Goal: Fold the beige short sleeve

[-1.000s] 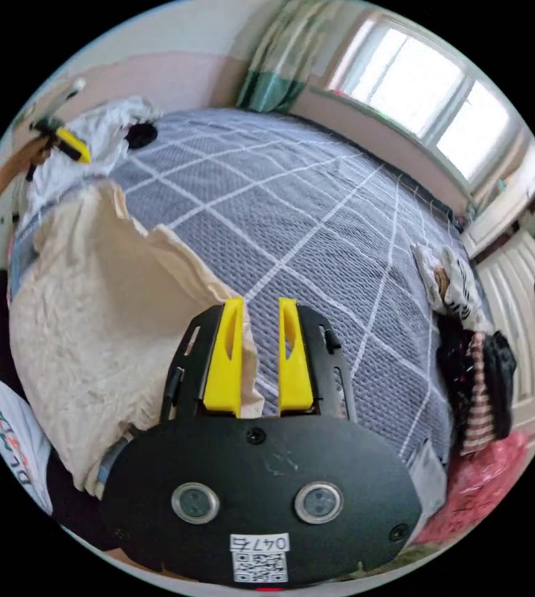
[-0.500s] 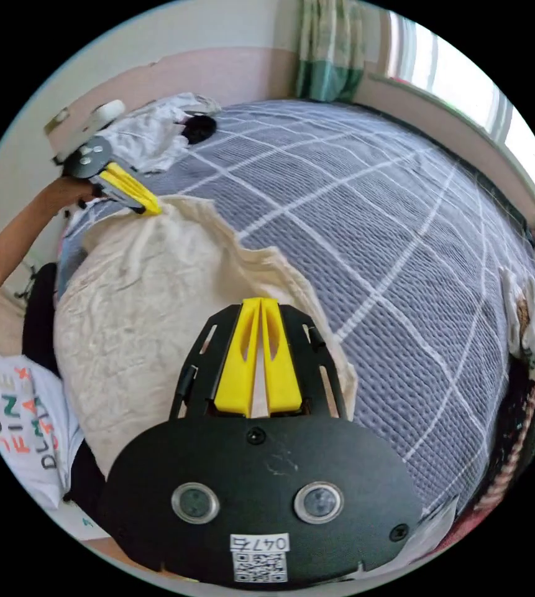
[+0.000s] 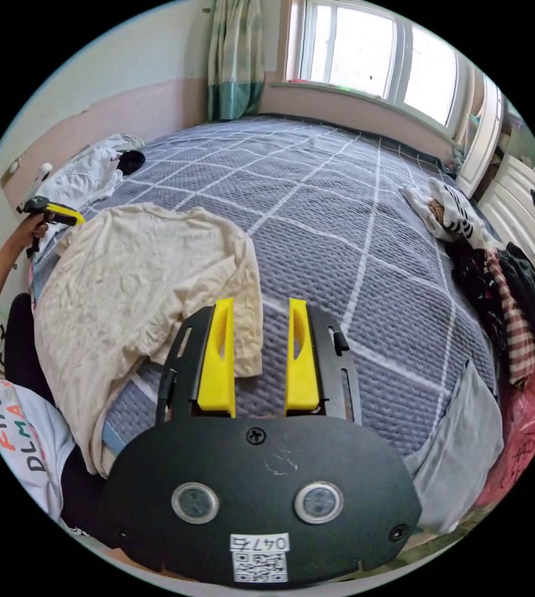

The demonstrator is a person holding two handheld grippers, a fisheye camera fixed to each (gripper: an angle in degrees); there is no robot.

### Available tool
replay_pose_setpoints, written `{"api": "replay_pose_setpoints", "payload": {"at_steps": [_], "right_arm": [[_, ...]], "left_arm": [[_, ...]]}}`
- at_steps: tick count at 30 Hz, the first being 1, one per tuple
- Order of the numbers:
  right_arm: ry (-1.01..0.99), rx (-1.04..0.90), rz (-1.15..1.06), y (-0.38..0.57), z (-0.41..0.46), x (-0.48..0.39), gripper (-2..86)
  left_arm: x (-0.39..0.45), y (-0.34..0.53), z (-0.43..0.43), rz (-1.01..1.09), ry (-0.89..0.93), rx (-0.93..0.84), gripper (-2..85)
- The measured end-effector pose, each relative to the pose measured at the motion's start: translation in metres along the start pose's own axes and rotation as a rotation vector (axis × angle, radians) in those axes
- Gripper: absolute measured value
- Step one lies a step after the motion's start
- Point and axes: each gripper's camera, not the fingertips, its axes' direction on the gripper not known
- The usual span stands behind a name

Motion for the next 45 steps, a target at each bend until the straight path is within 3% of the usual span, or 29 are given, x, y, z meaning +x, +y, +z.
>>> {"api": "replay_pose_setpoints", "payload": {"at_steps": [4,7,9,13,14,16,20,24,26,31,38,45], "right_arm": [[-0.049,-0.048,0.001,0.001,0.018,-0.006,4.8],[-0.017,-0.068,-0.036,-0.011,0.017,-0.01,0.7],[0.027,-0.093,-0.095,-0.022,0.012,-0.011,0.1],[0.114,-0.181,-0.227,-0.05,-0.004,-0.004,0.0],[0.118,-0.173,-0.225,-0.054,-0.007,-0.001,0.0],[0.087,-0.175,-0.153,-0.067,-0.003,0.014,0.4],[0.145,-0.317,-0.103,-0.069,0.038,0.03,2.0],[-0.001,0.004,-0.021,-0.065,0.018,0.035,3.4],[-0.041,0.043,-0.041,-0.069,0.019,0.031,4.1],[-0.047,0.008,-0.087,-0.09,0.043,0.021,7.0],[-0.083,-0.031,-0.137,-0.114,0.077,0.009,7.7],[-0.17,-0.024,-0.253,-0.138,0.103,-0.019,9.2]], "left_arm": [[-0.003,-0.006,0.019,-0.049,0.199,0.011,-1.0],[-0.006,-0.013,0.017,-0.039,0.186,0.001,-0.9],[-0.006,-0.021,0.006,0.0,0.108,-0.026,-0.9],[0.005,-0.047,-0.023,0.181,-0.282,-0.141,-0.9],[0.007,-0.053,-0.023,0.215,-0.411,-0.178,-0.9],[0.011,-0.058,-0.016,0.26,-0.493,-0.2,-0.8],[0.018,-0.059,0.0,0.244,-0.264,-0.102,-0.2],[0.009,-0.059,0.009,0.17,-0.055,-0.029,3.0],[0.003,-0.064,0.017,0.147,0.022,-0.045,5.7],[0.011,-0.069,0.034,0.162,0.024,-0.066,7.2],[0.034,-0.062,0.045,0.246,-0.117,-0.04,-0.6],[0.036,-0.059,0.04,0.265,-0.089,-0.019,-0.9]]}}
